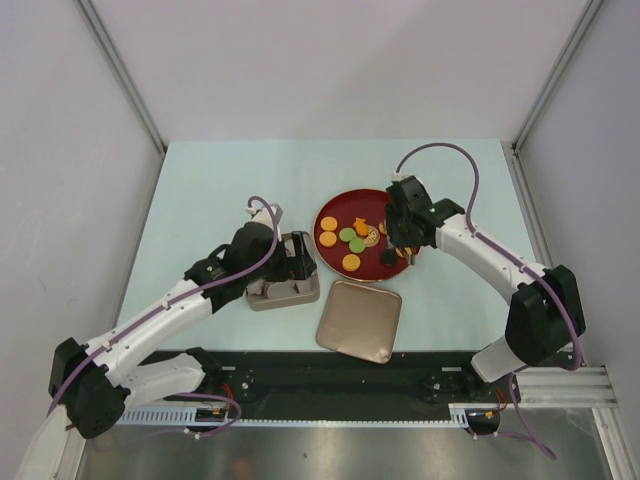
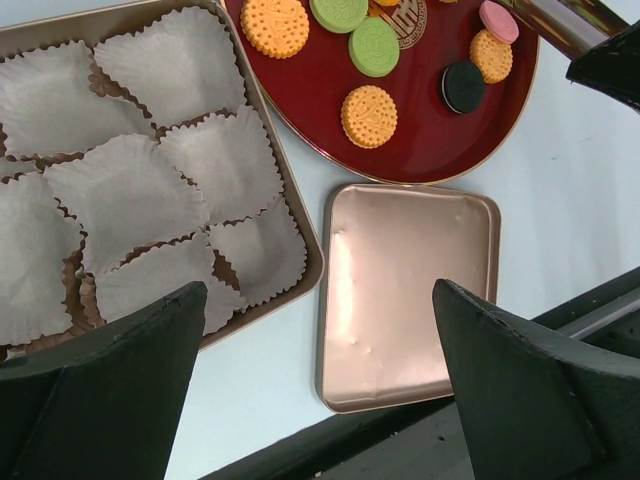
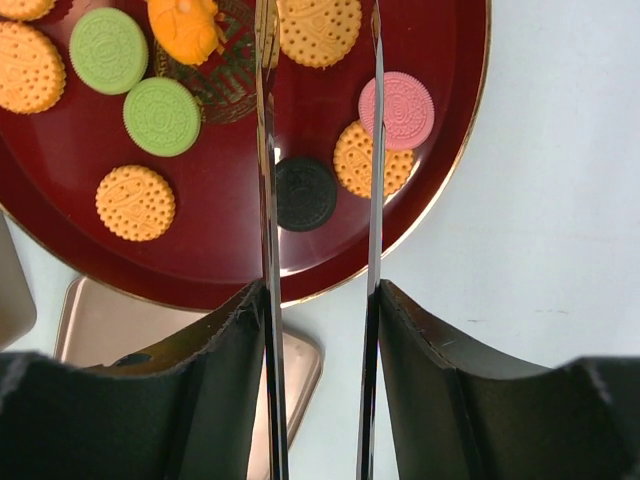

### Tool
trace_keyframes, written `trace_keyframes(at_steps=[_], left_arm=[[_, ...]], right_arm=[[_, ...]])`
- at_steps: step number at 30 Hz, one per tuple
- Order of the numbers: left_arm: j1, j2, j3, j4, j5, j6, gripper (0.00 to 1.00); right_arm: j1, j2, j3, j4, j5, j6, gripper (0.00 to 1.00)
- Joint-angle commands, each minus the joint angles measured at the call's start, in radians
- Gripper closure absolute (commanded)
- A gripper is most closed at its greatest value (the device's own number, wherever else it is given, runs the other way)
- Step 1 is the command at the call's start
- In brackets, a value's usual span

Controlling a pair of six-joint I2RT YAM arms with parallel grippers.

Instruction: Pack the cookies

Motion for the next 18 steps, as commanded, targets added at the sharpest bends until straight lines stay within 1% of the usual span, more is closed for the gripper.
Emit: trace_keyframes(at_steps=[1,12,18], left_arm=[[-0.005,0.004,0.004,0.0,-0.016,0.021,0.0],[-0.005,0.027,0.018,0.0,-0.016,0.021,0.0],[-0.005,0.028,0.013,0.0,-0.016,0.019,0.0]], right_arm=[[-0.022,0.019,-0.004,0.052,0.004,0.009,0.49],[-0.037,0.05,-0.005,0.079,-0.054,0.015,0.49],[-0.028,0.037,0.003,0.077,-0.065,0.021,0.46]])
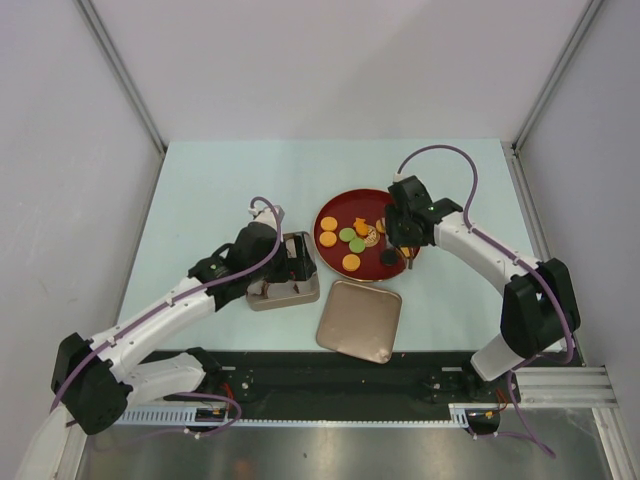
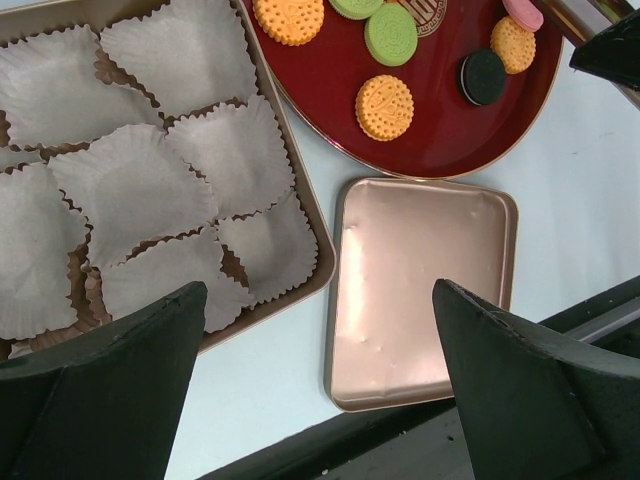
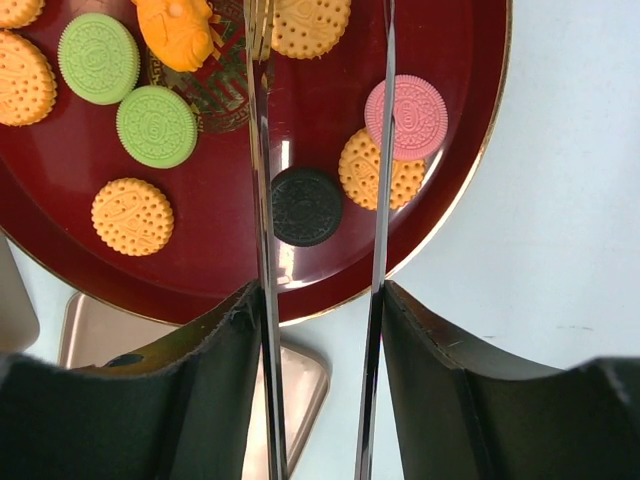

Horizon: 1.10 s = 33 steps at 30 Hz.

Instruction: Pack the cookies

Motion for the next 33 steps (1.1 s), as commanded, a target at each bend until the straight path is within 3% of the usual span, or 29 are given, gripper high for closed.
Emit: trace_keyframes(at_steps=[1,17,23,29,33], left_arm=[[-0.005,0.003,0.015,0.009,-0.007,0.02,0.0],[-0.005,0.009,0.006,0.011,-0.011,0.015,0.0],[-0.005,0.006,0.003,0.008,-0.012,0.017,0.0],[-0.005,0.004,-0.001,0.006,-0.014,0.018,0.0],[-0.005,-0.008,0.004,0.0,-0.035,0.017,0.01]], right_arm=[[0.008,-0.01,0.017,0.032,-0.013,0.016,0.45],[0.032,0.013,-0.01,0.044,-0.031,0.045,0.44],[0.028,0.022,-0.022,0.045,-0.024,0.051,0.53],[0.025,0.002,-0.023,0.033,-0.007,0.053,0.68],[0.038,-0.053,0.001,0.021,0.019,0.051,0.7]])
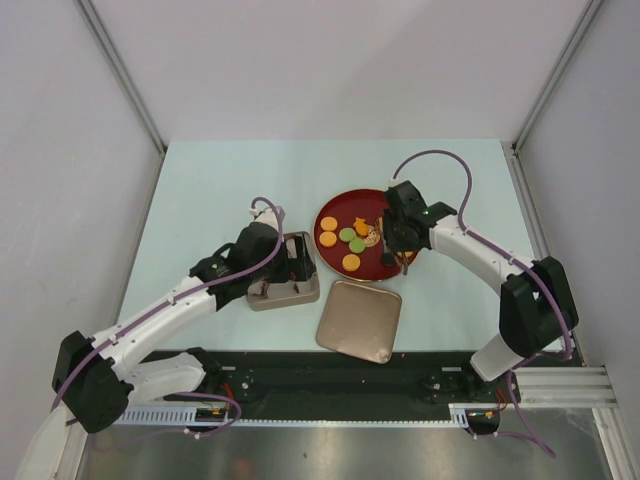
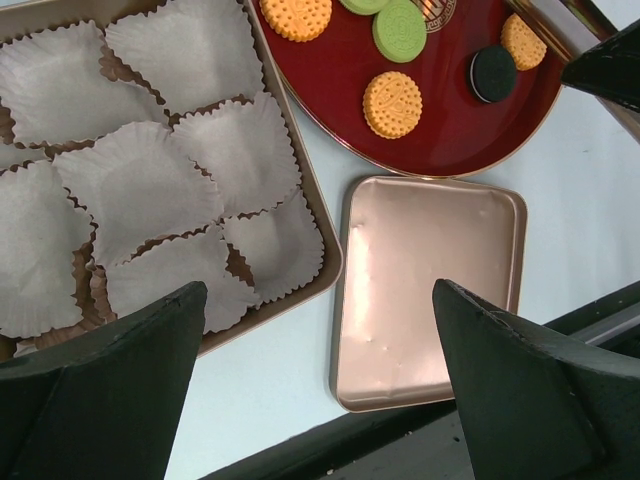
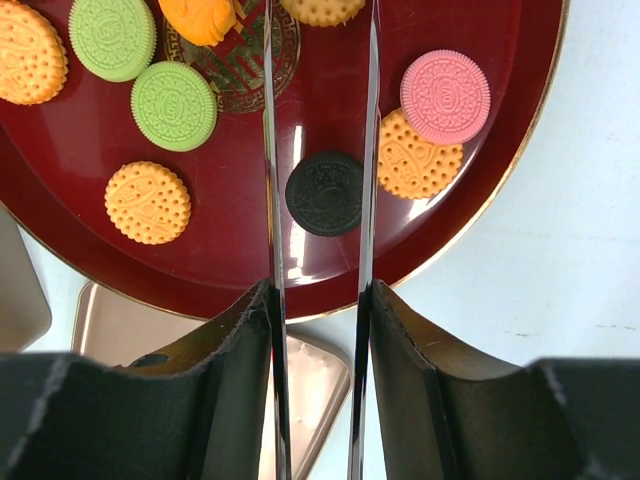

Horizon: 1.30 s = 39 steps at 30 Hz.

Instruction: Pack the cookies

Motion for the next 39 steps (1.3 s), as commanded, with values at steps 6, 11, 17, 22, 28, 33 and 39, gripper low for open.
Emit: trace_keyframes(at_steps=[6,11,17,22,28,33,39], left_arm=[[-0.005,-0.053,0.021,-0.02,-0.097,0.01,0.0],[-0.004,-0.08,0.064,-0.063,-0.176,0.011,0.0],[0.04,-0.136,0.09,-0.143,-0.296,-0.015,0.0],[0.175,-0.193,0.065,-0.198,-0.284,-0.053,0.0],[0.28,-0.237,0.015,-0.221,-0.233,-0.043,0.0],[0.286,-0.244,-0.002,-0.22,-0.218,-0.033,0.0],[0.288,-0.239,-0.01,-0.212,-0.21,-0.023,0.0]], right_arm=[[0.076,-0.131,0.143,-0.071,0.072,0.011,0.71],[0.152,-0.161,0.209,-0.116,0.086,0.021,0.71],[0.259,-0.178,0.255,-0.124,0.07,0.031,0.74],[0.343,-0.154,0.269,-0.081,0.026,0.028,0.76],[0.411,-0.06,0.295,-0.059,0.008,0.027,0.78],[0.443,0.016,0.338,-0.05,-0.001,0.018,0.78],[0.446,0.073,0.371,-0.062,0.0,0.007,0.77]])
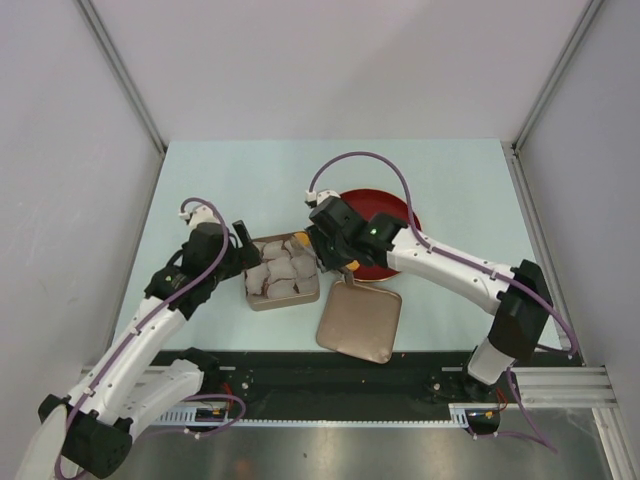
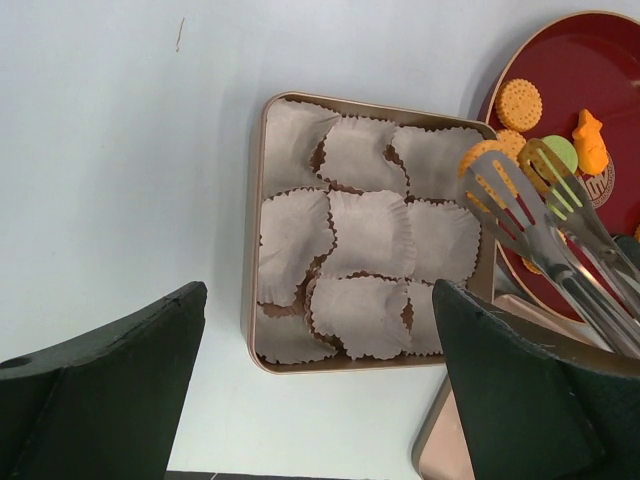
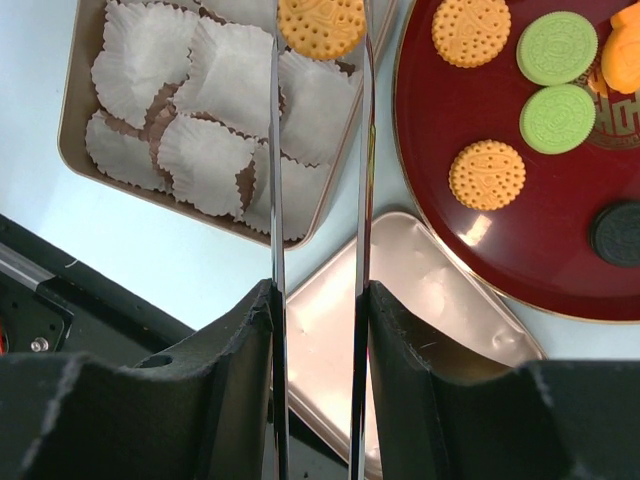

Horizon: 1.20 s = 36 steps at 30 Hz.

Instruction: Pack the cookies

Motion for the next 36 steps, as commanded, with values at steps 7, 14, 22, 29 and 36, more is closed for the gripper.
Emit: trace_keyframes(at_steps=[7,14,22,29,36], left_arm=[[0.008,0.002,-0.02,0.027,0.025,0.016,0.0],[0.008,0.007,-0.028,0.031,0.028,0.02,0.0],[0.01,0.012,-0.028,0.036,0.027,0.025,0.0],[0.011,0.021,-0.03,0.04,0.035,0.025,0.0],[0.011,0.019,-0.033,0.04,0.036,0.027,0.0]], right_arm=[[0.005,0.07,0.117,0.019,0.004,-0.024,0.76],[0.003,0.11,0.155,-0.004,0.026,-0.03,0.76],[0.002,0.107,0.141,-0.021,0.055,-0.027,0.75],[0.002,0.104,0.134,-0.02,0.055,-0.027,0.71],[0.0,0.102,0.134,-0.021,0.052,-0.023,0.67]])
